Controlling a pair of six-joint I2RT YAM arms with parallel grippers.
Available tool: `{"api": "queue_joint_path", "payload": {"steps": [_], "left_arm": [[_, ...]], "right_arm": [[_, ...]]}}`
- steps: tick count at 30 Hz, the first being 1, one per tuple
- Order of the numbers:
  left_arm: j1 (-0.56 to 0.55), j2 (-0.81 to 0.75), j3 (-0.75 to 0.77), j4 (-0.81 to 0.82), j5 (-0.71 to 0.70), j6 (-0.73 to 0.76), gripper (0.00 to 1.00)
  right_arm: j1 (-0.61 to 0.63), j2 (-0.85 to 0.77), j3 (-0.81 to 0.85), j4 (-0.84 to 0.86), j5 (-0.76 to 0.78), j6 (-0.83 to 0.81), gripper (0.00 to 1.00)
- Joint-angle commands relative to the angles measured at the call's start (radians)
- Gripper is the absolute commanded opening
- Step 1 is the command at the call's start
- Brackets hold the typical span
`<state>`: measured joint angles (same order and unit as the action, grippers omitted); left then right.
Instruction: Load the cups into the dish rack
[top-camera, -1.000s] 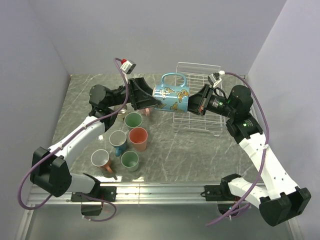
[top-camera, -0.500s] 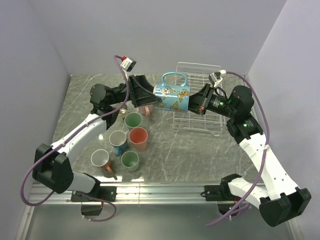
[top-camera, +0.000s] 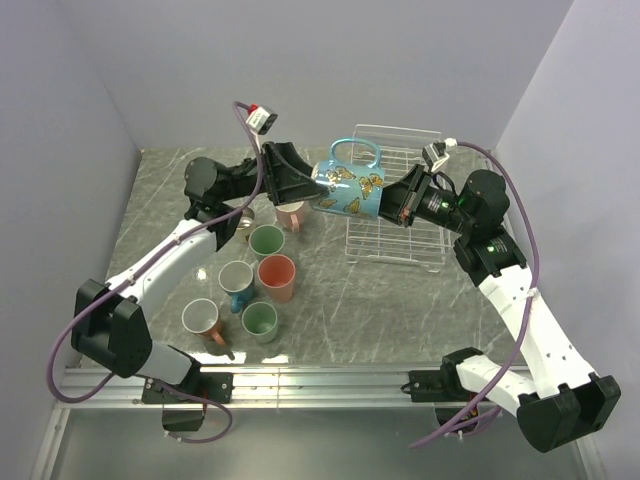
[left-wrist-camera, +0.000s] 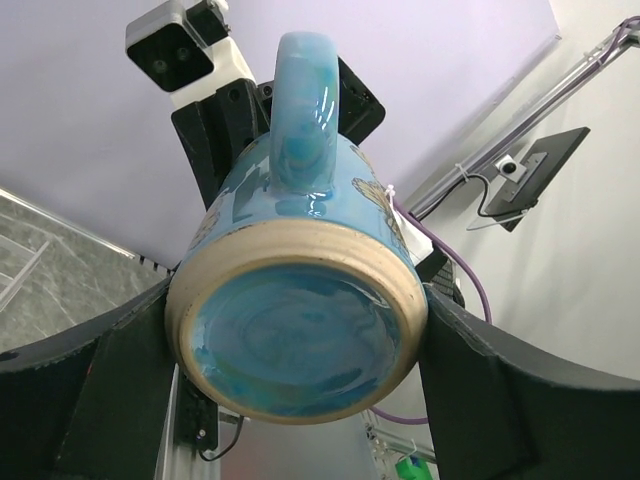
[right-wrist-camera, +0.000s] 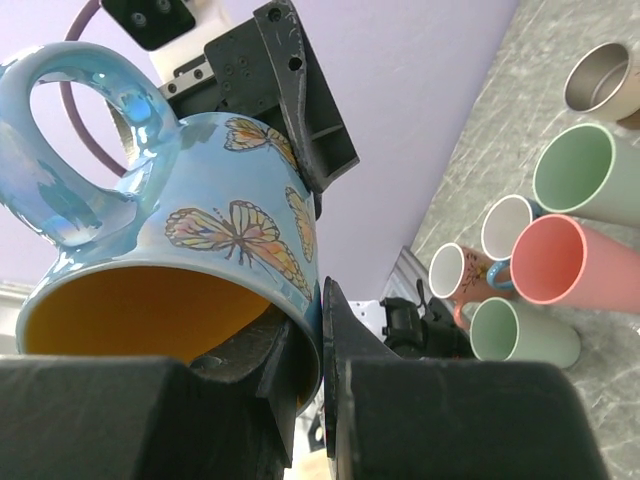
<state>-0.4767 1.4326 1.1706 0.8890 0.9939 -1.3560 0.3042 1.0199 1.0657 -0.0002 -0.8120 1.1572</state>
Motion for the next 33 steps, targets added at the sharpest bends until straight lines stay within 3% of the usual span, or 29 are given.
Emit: {"api": "queue_joint_path", "payload": {"steps": [1,4,5,8,10,16,26,33], "left_arm": [[-0.010,0.017,0.090,-0.002,-0.046,0.064,0.00],[-0.011,0.037,0.156,-0.210,-0.050,0.189,0.00],[-0.010,0.045,0.194,-0.314,-0.057,0.228,0.00],[-0.010,0.084,0.244,-0.392,-0.075,0.304,0.00],[-0.008,0.127,0.259,-0.397,-0.081,0.308,0.00],[-0.007,0.254,0.302,-0.349,-0.123,0.282,0.00],[-0.016,0.538,0.602,-0.473,-0.161,0.340,0.00],[-0.054,0.661,0.690,-0.482,-0.155,0.354,0.00]], "right_arm": [[0.009,-0.001,0.036,0.008,-0.015,-0.034,0.00],[0.004,0.003,0.059,-0.097,0.028,-0.082,0.04],[0.003,0.005,0.068,-0.133,0.039,-0.099,0.20],[-0.011,0.005,0.077,-0.214,0.074,-0.139,0.54],[-0.028,-0.001,0.068,-0.237,0.079,-0.146,0.61],[-0.059,-0.015,0.059,-0.317,0.103,-0.183,0.63],[-0.112,-0.027,0.034,-0.442,0.165,-0.248,0.63],[-0.145,0.144,0.112,-0.442,0.189,-0.271,0.62]]}}
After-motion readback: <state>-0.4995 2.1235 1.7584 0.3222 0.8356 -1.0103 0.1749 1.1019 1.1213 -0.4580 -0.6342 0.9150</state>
